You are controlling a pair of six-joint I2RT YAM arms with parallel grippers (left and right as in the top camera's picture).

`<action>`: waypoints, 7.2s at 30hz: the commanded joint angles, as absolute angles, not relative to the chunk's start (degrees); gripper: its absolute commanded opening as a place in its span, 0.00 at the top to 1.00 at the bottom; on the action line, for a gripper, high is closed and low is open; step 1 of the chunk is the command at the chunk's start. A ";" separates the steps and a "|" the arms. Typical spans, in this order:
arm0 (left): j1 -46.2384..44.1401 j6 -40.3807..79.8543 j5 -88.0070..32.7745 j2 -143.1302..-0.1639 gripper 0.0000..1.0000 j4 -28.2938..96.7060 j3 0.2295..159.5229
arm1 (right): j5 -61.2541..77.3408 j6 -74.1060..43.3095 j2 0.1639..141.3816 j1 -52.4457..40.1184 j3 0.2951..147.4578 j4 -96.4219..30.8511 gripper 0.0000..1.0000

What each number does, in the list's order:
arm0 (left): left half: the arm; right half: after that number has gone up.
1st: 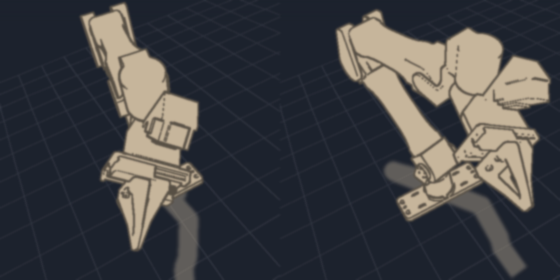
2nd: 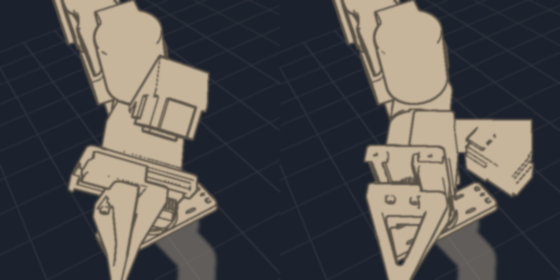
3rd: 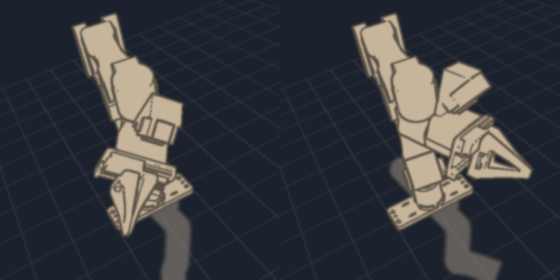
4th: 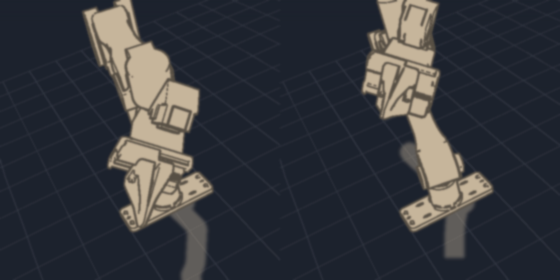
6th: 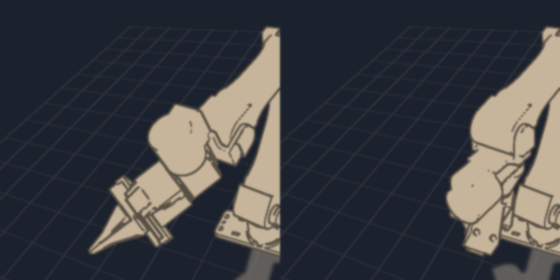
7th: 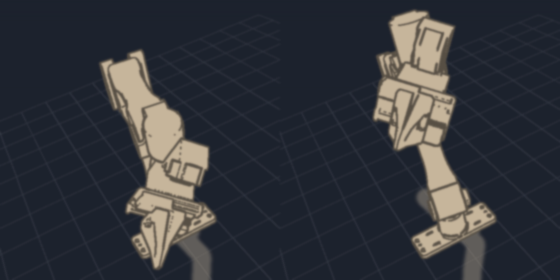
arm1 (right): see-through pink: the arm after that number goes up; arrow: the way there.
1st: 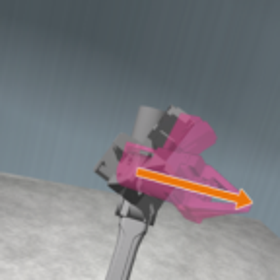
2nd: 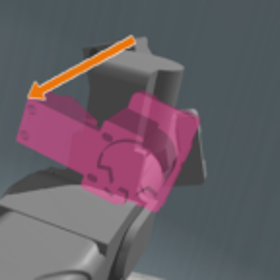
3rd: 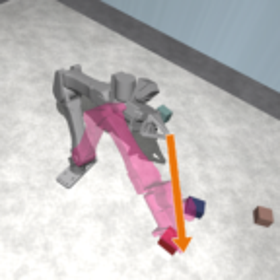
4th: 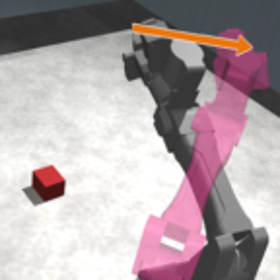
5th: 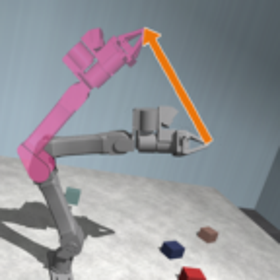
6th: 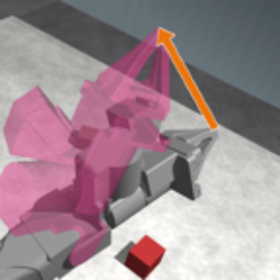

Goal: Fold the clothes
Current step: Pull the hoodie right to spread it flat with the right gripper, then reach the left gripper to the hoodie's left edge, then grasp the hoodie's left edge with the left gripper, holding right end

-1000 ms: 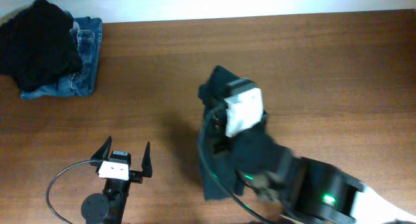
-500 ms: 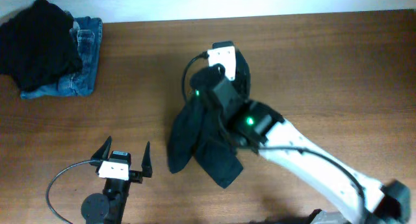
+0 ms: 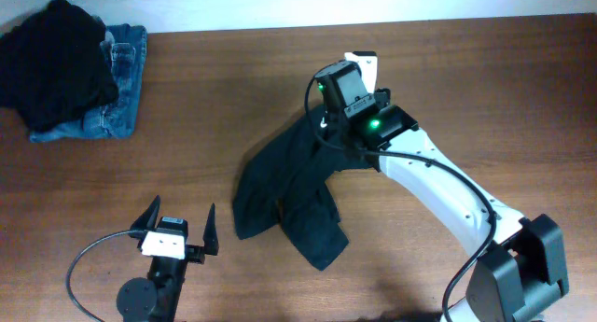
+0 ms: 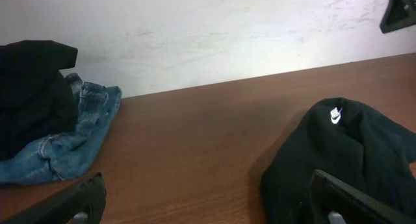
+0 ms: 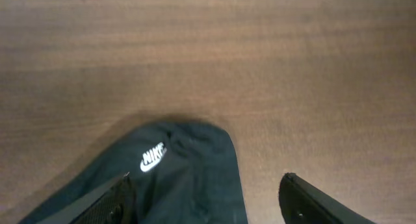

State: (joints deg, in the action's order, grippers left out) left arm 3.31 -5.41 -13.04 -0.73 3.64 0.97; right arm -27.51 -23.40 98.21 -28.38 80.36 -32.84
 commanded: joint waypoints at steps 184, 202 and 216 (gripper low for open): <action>3.03 -6.13 -47.42 -26.74 0.01 -6.24 27.66 | -25.89 -63.26 114.74 2.70 78.94 -40.36 0.92; -6.87 -5.91 -55.83 -76.42 0.01 9.54 52.31 | -25.19 -61.76 114.74 2.70 78.94 -39.59 0.92; -11.53 -5.96 -27.03 -91.09 0.01 12.97 53.19 | -25.19 -61.73 114.74 2.70 78.94 -39.59 0.92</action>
State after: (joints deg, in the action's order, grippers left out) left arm -11.51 -6.00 -37.80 -89.54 12.88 51.68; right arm -25.34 -62.08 114.30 2.59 78.32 -39.77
